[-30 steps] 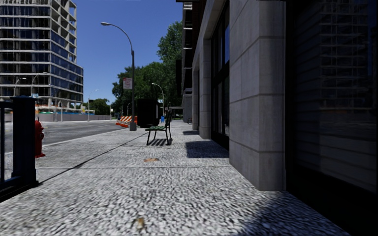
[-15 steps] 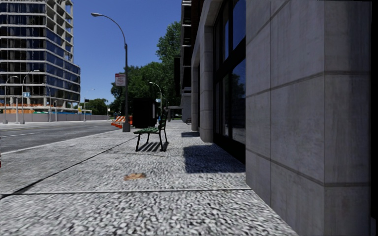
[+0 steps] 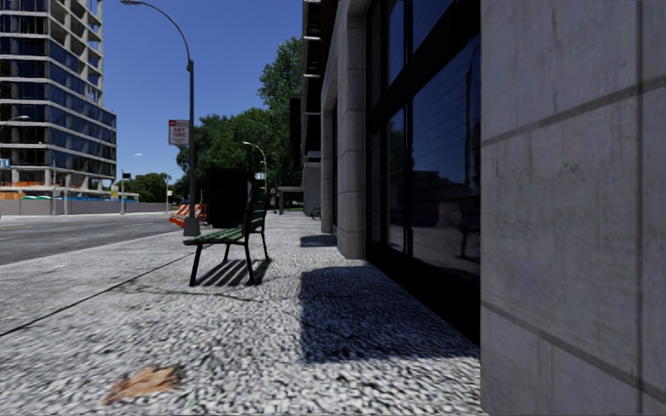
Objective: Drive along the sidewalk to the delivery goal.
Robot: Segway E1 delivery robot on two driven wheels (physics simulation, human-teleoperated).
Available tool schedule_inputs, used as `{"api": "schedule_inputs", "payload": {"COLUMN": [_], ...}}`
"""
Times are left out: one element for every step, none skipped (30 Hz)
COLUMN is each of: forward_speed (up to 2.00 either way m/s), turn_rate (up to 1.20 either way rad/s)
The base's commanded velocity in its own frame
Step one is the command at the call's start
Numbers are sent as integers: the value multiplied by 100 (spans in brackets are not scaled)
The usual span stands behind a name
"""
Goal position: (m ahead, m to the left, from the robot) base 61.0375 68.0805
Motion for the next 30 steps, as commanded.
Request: {"api": "schedule_inputs", "payload": {"forward_speed": [200,200,200,200,200,200,200,200,200,200,200,200,200,200,200,200,200,200,200,200,200,200,200,200,200,200,200,200,200,200], "turn_rate": [0,0,0,0,0,0,0,0,0,0,12,12,26,35,37,37,27,5,5,0,0,0,0,0,0,0,0,0,0,19]}}
